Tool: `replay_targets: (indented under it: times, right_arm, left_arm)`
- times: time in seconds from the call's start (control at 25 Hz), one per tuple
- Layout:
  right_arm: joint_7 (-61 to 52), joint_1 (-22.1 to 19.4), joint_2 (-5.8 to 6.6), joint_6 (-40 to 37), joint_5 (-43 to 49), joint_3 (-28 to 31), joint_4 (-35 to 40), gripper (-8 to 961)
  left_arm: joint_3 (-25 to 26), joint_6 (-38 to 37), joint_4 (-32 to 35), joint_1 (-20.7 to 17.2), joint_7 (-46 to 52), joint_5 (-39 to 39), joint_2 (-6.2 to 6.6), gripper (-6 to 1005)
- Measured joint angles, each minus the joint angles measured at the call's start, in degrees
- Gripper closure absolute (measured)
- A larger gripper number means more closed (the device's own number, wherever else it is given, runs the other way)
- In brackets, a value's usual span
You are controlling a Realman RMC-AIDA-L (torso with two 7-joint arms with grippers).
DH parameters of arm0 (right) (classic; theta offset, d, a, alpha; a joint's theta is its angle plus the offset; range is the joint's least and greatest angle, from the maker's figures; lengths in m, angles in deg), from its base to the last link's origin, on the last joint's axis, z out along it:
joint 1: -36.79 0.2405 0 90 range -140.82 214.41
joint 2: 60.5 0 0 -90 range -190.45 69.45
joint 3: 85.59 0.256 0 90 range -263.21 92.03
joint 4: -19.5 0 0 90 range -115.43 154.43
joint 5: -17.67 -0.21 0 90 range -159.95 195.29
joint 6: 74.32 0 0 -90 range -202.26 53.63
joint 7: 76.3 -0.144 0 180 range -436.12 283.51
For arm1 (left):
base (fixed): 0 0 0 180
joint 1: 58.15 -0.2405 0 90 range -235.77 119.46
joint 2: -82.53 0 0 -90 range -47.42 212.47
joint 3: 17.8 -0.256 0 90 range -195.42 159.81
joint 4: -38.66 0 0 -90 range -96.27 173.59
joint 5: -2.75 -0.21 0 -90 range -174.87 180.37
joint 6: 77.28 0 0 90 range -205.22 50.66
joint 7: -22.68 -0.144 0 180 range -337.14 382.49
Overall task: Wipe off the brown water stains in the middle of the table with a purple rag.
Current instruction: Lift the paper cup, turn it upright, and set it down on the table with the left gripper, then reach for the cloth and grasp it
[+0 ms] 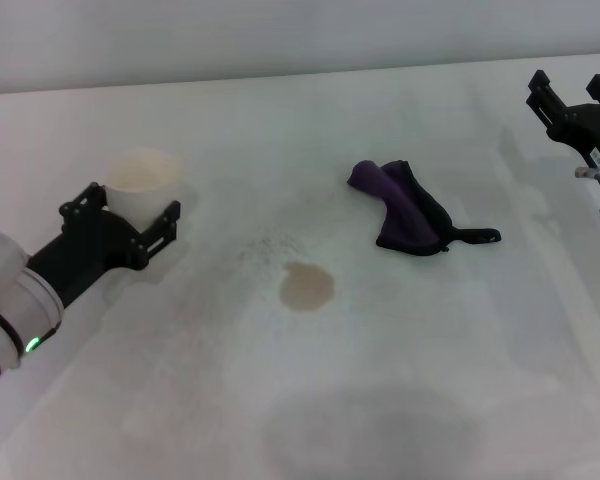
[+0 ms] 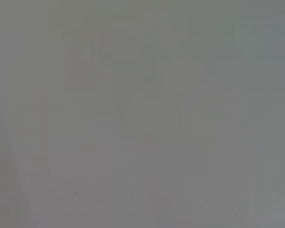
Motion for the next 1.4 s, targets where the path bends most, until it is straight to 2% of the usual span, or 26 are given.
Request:
replay_targets:
  times: [0.88,1.12,1.24,1.36,1.4]
  right_arm:
    - [0.0,-0.3,0.0,0.0,0.0,-0.1,0.0,92]
    - [0.0,-0.5,0.0,0.1,0.0,-0.4,-0.4,92]
    - [0.0,-0.5,0.0,0.3,0.0,-0.5,-0.4,92]
    - [0.0,-0.4,0.0,0.4,0.1,-0.5,-0.5,92]
    - [0.0,-0.4,0.0,0.4,0.2,-0.5,-0.5,92]
  left_arm:
    - [-1.1,0.9,0.8,-5.5,-0.7,3.2,0.17,254]
    - [-1.5,0.6,1.2,-6.6,-0.8,3.2,0.22,106]
    - [-1.9,0.4,2.7,-8.8,-0.8,3.2,0.32,105]
    - [-1.9,-2.2,5.2,-12.5,-0.8,3.2,0.43,105]
    - [-1.9,-2.2,5.2,-12.5,-0.8,3.2,0.43,105]
